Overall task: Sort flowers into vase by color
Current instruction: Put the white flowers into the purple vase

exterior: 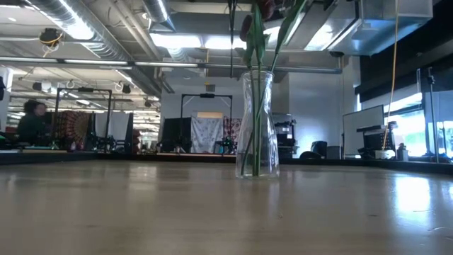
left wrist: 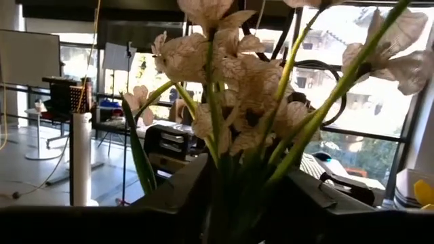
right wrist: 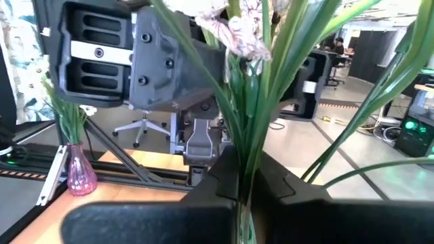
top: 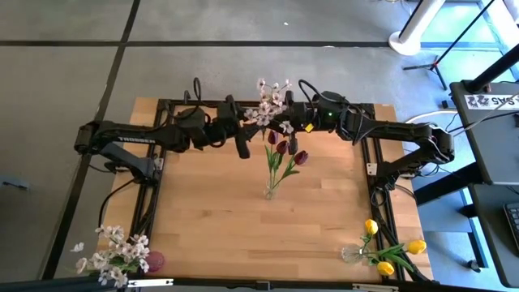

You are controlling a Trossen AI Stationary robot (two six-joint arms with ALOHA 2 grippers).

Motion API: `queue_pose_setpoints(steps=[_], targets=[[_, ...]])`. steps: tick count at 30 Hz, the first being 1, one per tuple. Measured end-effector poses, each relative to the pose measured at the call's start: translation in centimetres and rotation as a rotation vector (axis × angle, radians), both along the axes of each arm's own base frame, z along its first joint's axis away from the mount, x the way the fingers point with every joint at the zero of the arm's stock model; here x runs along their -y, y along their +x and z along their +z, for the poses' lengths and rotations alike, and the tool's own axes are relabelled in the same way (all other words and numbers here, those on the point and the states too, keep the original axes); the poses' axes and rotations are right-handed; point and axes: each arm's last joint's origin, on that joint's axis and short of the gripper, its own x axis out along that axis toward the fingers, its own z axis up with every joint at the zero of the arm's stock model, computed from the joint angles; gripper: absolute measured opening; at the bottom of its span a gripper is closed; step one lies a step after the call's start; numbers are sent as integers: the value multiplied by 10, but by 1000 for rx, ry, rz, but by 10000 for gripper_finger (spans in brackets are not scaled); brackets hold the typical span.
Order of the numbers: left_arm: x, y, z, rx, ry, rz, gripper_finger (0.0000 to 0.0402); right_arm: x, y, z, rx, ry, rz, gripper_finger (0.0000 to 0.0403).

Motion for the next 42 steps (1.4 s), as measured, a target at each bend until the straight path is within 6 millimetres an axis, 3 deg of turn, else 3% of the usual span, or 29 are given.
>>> queue_pose_setpoints(steps=[8, 11, 18, 24, 28, 33, 37, 42], targets=[[-1, -1, -2, -4, -60, 46, 21, 1, 0, 0, 4, -24, -39, 13], [-2, -1, -2, -6, -62, 54, 12, 1, 0, 0, 4, -24, -50, 30], [-1, -3, 1, 10, -60, 52, 6, 1, -1, 3, 32, -30, -53, 149], [3, -24, 21, 52, -6, 52, 5, -1, -11, 13, 57, -70, -68, 273], [12, -52, 37, 35, 60, 38, 4, -2, -23, 26, 99, -111, -130, 327], [31, -97, 55, 25, 68, -58, 4, -5, -39, 42, 158, -121, -161, 341], [49, -143, 71, 110, -4, -278, 4, -8, -48, 48, 169, -121, -126, 330], [70, -180, 70, 60, -171, -701, 4, -18, -52, 48, 131, -103, -87, 311]])
